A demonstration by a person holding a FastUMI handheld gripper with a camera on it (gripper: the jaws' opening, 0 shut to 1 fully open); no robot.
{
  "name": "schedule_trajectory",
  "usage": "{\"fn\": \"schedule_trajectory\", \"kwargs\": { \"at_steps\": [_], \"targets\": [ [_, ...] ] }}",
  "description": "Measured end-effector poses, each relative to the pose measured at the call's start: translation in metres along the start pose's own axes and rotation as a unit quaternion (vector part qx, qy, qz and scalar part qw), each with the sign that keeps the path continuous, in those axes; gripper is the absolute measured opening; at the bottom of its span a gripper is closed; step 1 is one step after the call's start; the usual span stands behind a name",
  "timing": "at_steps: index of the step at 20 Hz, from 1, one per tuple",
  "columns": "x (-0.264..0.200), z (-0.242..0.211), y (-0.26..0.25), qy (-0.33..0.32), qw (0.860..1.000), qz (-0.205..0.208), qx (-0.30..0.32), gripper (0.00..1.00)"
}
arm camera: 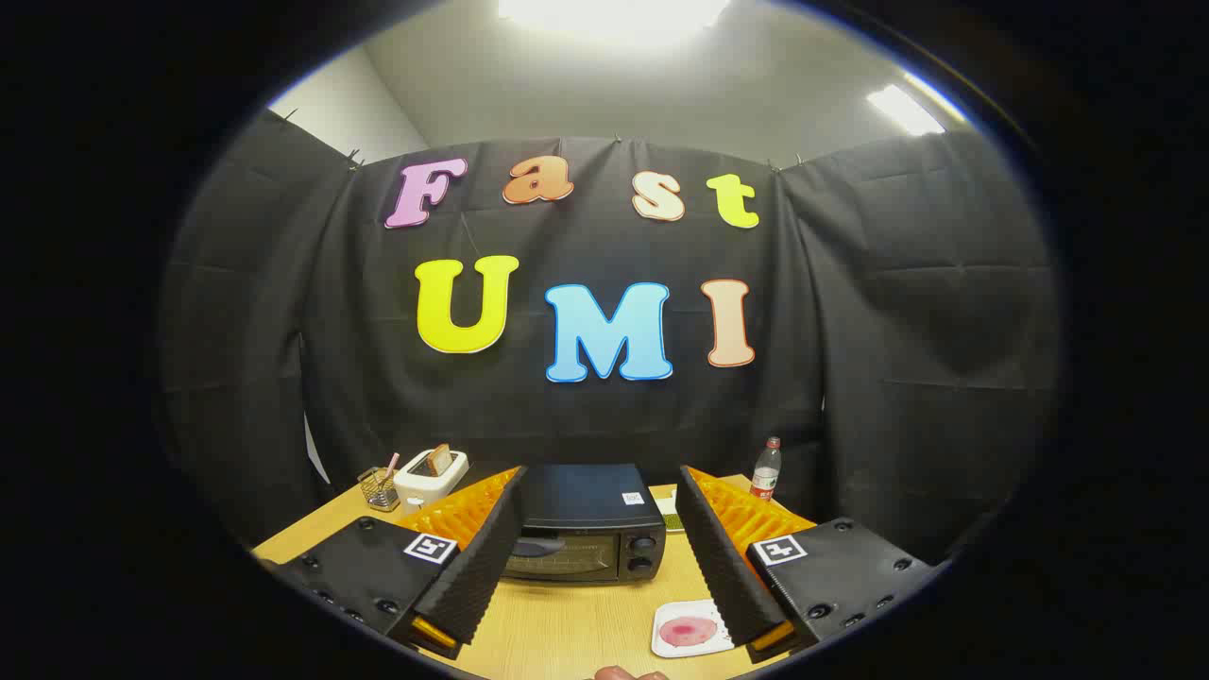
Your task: Open the toaster oven, put the food inside, and close the toaster oven door.
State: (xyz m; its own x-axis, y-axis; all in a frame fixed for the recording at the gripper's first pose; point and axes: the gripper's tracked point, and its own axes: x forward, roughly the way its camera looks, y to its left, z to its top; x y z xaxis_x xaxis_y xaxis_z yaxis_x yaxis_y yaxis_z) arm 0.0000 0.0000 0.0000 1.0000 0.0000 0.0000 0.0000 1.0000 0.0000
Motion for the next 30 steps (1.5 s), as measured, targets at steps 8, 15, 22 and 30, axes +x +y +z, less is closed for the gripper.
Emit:
{"fn": "schedule_trajectory", "kwargs": {
  "at_steps": [8, 15, 22, 30],
  "targets": [
    [0.006, -0.008, -0.002, 0.008, 1.0, 0.0, 0.003, 0.98],
    [0.012, -0.018, 0.003, 0.019, 1.0, 0.011, -0.005, 0.98],
    [0.034, -0.023, 0.016, 0.034, 0.999, 0.018, -0.013, 0.98],
    [0.074, -0.043, 0.043, 0.065, 0.997, 0.028, -0.017, 0.98]
  ]
}}
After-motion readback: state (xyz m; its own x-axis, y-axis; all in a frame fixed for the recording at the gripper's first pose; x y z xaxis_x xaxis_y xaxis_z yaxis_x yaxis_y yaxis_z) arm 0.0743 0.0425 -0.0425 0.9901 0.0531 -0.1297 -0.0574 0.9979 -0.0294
